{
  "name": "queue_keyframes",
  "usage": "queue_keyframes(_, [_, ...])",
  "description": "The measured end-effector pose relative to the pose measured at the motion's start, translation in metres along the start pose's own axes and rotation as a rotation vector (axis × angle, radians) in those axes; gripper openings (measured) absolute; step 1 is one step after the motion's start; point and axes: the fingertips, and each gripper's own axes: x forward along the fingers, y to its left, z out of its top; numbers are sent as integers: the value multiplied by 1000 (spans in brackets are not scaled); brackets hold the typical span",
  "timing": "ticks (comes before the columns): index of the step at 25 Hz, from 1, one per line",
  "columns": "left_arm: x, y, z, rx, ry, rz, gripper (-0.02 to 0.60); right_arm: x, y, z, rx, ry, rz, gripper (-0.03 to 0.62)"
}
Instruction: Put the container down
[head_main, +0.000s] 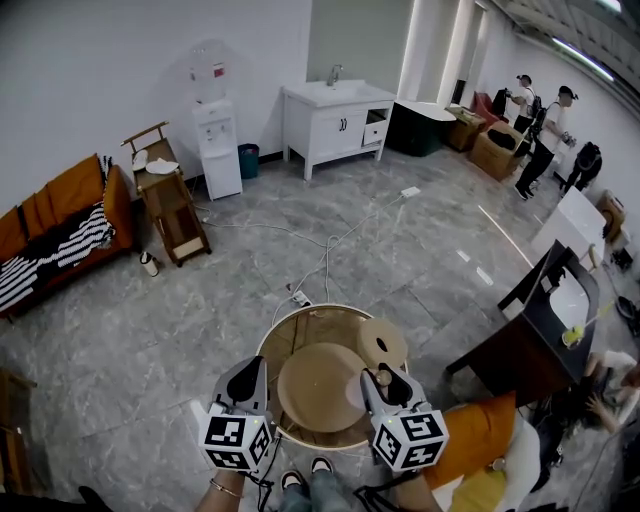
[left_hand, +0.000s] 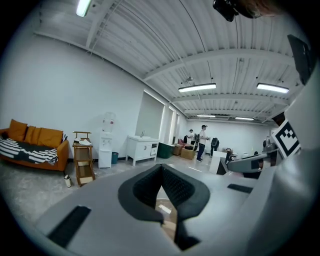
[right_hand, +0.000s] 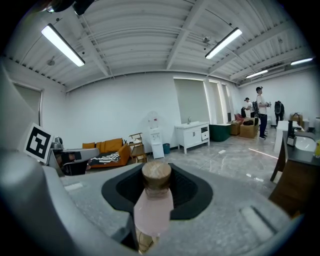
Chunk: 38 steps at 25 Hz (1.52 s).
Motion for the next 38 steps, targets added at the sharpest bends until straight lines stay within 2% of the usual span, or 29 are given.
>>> queue_keyframes(10, [28,11,-72,-8,89,29,-4,37,-10,-66,23,81,66,135])
queue_keyframes(25, [57,48,-219,-75,188,82,-5,94,-43,-189,45,136,42,135])
queue_keyframes(33, [64,51,-278,-89,230,76,-3,111,-45,-256,44,203,60,135])
queue_keyframes(38, [65,54,-314,-102,262,79,-3,113,-41,-280,58,230,59,135])
